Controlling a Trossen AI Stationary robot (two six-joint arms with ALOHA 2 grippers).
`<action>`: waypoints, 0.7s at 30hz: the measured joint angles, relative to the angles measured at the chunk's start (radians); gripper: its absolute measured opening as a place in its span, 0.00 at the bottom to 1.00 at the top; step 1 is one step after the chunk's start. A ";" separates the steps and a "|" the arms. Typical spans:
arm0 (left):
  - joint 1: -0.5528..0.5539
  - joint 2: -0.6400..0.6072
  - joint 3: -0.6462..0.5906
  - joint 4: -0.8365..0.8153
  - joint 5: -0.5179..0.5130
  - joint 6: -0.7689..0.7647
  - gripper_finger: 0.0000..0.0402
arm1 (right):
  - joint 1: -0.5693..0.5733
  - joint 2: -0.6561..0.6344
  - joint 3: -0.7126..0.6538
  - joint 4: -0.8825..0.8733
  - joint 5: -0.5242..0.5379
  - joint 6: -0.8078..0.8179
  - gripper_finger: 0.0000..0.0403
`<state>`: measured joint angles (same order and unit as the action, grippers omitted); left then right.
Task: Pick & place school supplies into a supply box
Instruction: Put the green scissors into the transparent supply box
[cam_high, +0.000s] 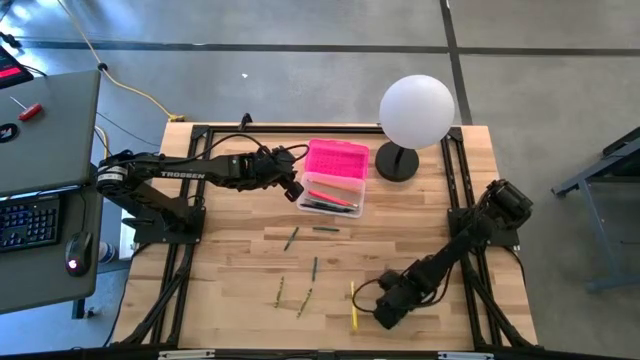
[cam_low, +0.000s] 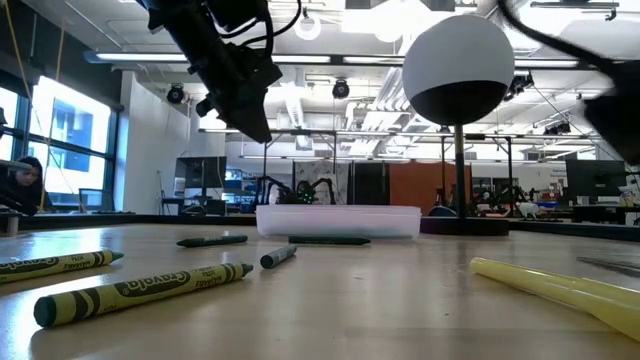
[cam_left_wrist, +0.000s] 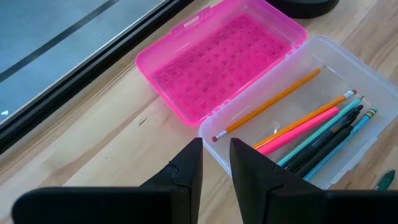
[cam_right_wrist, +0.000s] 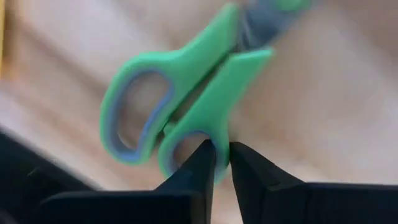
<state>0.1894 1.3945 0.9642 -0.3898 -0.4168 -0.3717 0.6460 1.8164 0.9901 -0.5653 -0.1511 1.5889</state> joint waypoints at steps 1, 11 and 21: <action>0.000 0.000 0.000 0.000 0.000 0.000 0.28 | -0.010 0.000 -0.001 -0.018 0.023 -0.021 0.08; 0.000 0.000 0.000 -0.001 0.000 0.000 0.28 | -0.073 0.001 0.000 -0.153 0.053 -0.229 0.04; 0.000 0.000 0.000 -0.001 -0.004 0.000 0.28 | -0.102 0.004 0.030 -0.269 -0.006 -0.341 0.11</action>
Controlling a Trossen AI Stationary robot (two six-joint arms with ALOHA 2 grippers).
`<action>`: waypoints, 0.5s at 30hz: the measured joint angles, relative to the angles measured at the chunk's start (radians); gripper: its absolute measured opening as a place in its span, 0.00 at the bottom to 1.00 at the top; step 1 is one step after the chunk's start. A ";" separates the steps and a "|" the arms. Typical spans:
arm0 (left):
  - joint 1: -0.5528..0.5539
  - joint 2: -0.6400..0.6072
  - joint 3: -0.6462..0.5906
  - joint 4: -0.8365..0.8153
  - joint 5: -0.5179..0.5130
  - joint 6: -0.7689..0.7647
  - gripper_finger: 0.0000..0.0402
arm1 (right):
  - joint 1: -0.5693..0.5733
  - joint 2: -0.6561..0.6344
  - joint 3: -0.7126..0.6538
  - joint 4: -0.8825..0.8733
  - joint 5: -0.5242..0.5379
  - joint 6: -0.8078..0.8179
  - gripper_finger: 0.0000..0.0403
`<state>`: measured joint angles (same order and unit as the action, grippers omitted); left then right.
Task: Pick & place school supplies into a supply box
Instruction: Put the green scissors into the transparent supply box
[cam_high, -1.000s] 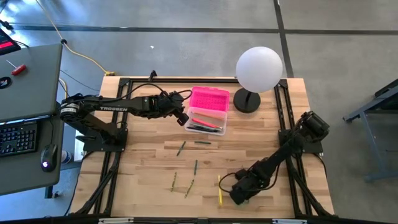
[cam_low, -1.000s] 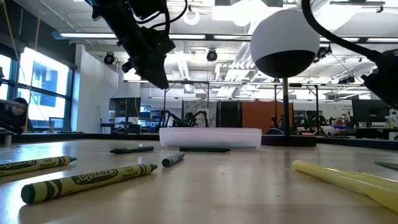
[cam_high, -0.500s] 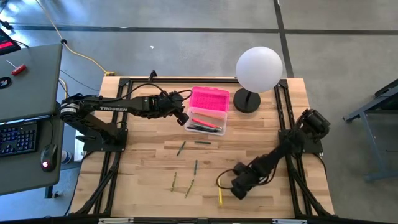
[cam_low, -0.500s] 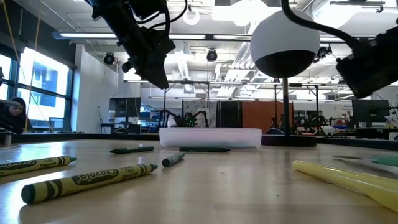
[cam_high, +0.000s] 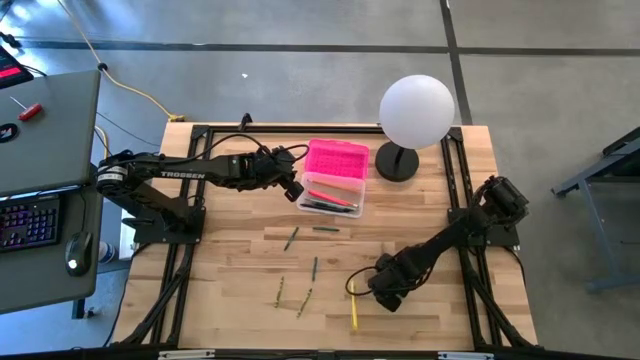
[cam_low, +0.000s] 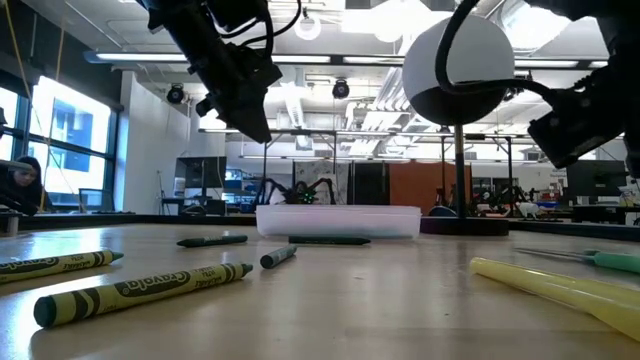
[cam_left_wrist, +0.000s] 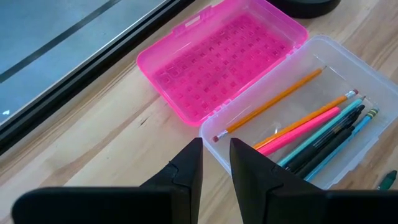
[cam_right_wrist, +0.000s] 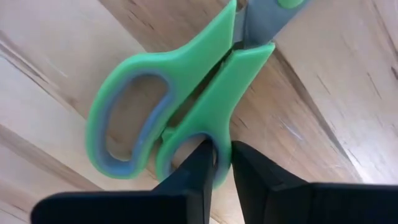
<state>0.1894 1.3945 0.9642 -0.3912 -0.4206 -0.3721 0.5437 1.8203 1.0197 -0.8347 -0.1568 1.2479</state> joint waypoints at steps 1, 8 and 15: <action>0.000 0.000 0.000 0.000 0.000 0.000 0.28 | -0.002 0.000 0.002 0.006 -0.001 0.005 0.12; 0.000 0.000 0.000 0.000 0.000 0.000 0.28 | 0.021 0.000 0.001 0.062 0.041 0.008 0.15; 0.000 0.000 0.000 0.000 0.000 0.000 0.28 | 0.072 0.000 -0.008 0.064 0.165 0.027 0.07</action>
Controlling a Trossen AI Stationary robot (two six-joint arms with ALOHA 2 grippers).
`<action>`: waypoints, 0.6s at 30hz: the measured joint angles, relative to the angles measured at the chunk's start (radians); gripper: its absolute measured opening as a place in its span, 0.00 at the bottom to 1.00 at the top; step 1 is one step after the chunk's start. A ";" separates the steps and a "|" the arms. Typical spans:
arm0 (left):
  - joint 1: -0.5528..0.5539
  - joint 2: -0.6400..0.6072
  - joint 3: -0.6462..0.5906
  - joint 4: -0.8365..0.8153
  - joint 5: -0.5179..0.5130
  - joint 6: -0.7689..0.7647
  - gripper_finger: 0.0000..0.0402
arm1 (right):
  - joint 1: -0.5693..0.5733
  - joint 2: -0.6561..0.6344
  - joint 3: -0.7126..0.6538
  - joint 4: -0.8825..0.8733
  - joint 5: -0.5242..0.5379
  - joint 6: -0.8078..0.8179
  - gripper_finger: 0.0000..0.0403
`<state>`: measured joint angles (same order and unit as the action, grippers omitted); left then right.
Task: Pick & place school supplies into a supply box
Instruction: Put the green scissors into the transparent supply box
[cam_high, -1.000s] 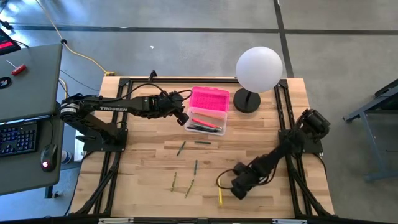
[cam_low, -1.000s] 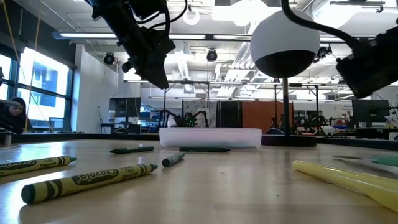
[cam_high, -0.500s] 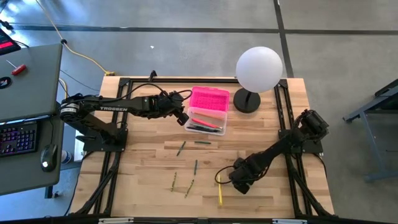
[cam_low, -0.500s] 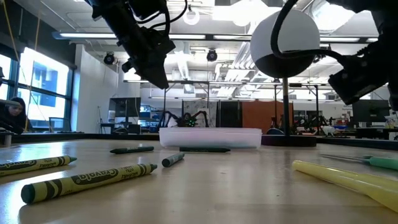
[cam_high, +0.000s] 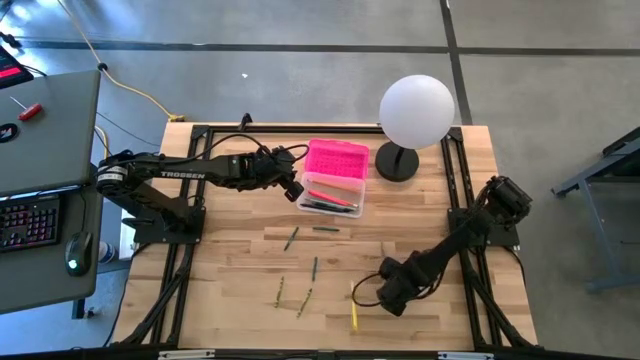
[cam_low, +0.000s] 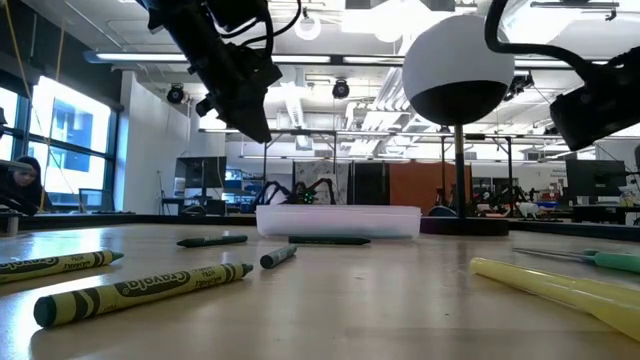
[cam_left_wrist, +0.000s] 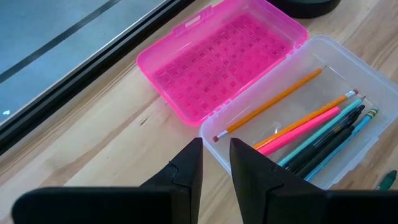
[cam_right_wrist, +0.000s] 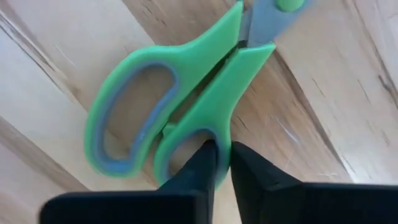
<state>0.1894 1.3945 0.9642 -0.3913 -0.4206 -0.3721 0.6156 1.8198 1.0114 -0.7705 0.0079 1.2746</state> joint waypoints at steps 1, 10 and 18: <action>0.000 0.000 0.000 0.000 0.000 0.000 0.28 | 0.000 0.000 0.003 -0.004 -0.004 -0.001 0.05; 0.000 0.000 0.000 0.000 0.000 0.000 0.28 | -0.011 0.006 0.236 -0.446 0.177 -0.183 0.02; 0.000 0.000 0.000 0.000 0.001 0.000 0.28 | -0.143 0.003 0.448 -0.658 0.462 -0.583 0.02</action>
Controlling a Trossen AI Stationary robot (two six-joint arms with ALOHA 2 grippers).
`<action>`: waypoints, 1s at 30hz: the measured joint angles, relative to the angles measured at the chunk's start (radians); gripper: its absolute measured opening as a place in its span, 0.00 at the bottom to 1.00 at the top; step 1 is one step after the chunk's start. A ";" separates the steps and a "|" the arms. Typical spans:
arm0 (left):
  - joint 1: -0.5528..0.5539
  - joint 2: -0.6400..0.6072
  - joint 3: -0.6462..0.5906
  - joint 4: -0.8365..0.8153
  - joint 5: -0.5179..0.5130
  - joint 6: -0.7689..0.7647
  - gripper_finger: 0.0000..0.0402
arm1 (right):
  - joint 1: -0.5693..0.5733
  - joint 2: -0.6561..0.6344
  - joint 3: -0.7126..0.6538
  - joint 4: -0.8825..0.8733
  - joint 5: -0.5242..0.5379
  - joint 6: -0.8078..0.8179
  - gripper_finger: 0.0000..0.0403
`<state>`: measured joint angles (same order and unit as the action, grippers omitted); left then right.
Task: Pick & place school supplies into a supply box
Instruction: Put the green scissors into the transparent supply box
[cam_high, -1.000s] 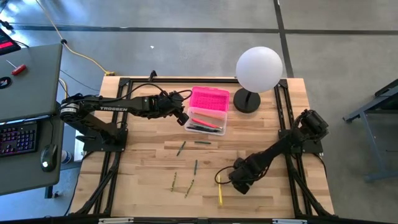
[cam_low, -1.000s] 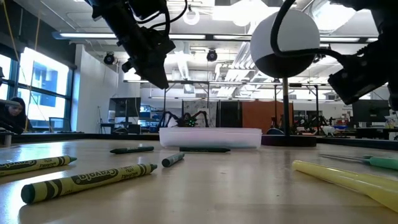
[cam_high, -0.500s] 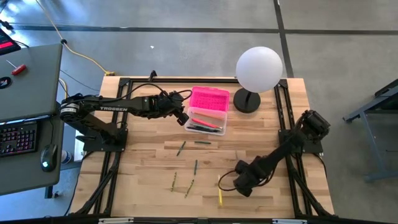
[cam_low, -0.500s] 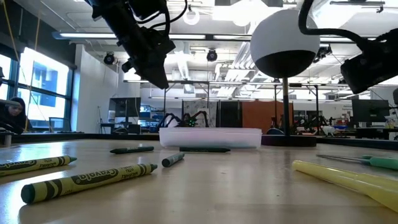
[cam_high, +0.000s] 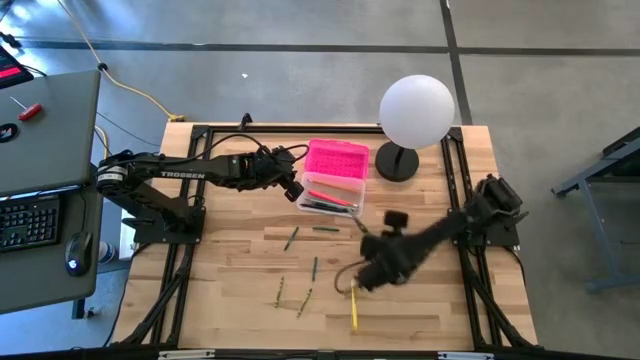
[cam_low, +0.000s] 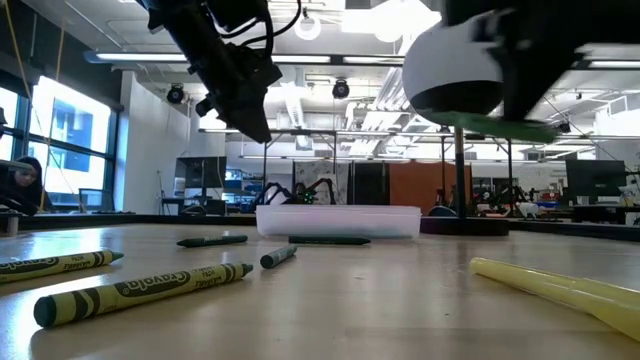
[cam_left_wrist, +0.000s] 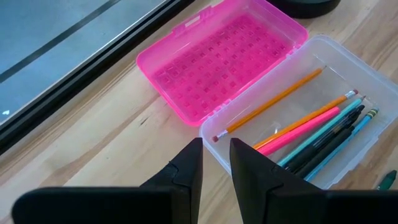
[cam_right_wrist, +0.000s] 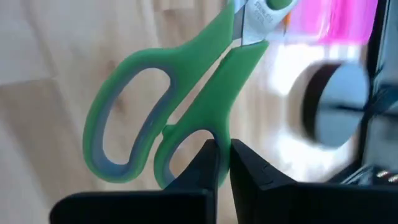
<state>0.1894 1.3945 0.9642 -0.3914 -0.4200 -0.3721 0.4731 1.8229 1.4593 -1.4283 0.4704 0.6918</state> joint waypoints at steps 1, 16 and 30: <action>0.000 0.000 0.000 -0.001 0.006 0.000 0.28 | -0.030 0.000 0.007 0.008 0.001 -0.073 0.01; -0.009 -0.096 0.000 -0.167 -0.104 -0.130 0.28 | -0.527 0.000 -0.017 0.463 -0.022 -0.768 0.01; -0.007 -0.097 0.000 -0.254 -0.219 -0.211 0.28 | -0.629 -0.002 -0.257 0.751 -0.184 -0.967 0.01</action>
<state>0.1825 1.2976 0.9638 -0.6459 -0.6392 -0.5832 -0.1562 1.8210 1.2028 -0.6773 0.2864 -0.2748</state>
